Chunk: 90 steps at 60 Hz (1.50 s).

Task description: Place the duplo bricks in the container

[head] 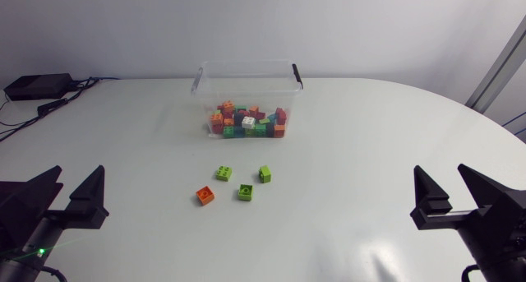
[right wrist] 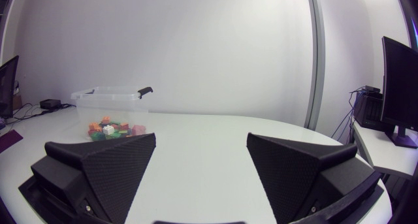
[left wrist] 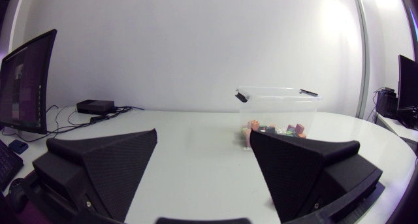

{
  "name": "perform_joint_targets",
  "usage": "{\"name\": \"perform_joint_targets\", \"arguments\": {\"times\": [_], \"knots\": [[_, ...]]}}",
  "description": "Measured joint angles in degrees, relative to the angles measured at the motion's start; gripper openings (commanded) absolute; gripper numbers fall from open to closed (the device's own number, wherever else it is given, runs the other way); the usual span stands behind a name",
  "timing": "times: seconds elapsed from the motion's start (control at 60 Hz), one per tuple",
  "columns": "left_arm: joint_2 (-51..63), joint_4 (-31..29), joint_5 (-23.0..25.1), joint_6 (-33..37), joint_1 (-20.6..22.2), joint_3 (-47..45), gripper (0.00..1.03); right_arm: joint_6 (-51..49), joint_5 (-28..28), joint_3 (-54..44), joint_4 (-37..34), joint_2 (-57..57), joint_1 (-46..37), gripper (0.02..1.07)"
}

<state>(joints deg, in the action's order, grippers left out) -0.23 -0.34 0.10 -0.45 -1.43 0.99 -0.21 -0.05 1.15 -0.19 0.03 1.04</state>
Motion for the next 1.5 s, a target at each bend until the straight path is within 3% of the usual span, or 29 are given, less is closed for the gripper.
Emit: {"name": "perform_joint_targets", "arguments": {"times": [0.5,0.767,1.05,1.2,1.5], "knots": [[1.25,-0.17,-0.02,-0.66,0.00,2.47,0.99,0.02,0.02,0.59,0.83,0.09,0.04,1.03],[23.45,-0.90,0.00,-0.66,4.74,18.34,0.97,0.00,0.02,10.80,5.18,16.70,0.44,1.03],[43.06,-8.33,-0.02,1.84,9.25,30.32,0.93,0.00,0.31,23.52,4.61,36.17,1.70,1.03],[55.28,-15.06,-0.22,6.67,10.47,38.40,0.93,0.02,2.75,29.70,-0.59,43.87,3.50,1.02],[69.53,-21.66,-0.46,15.82,16.48,45.37,0.94,0.04,3.30,40.92,-13.33,56.11,5.66,1.02]]}}
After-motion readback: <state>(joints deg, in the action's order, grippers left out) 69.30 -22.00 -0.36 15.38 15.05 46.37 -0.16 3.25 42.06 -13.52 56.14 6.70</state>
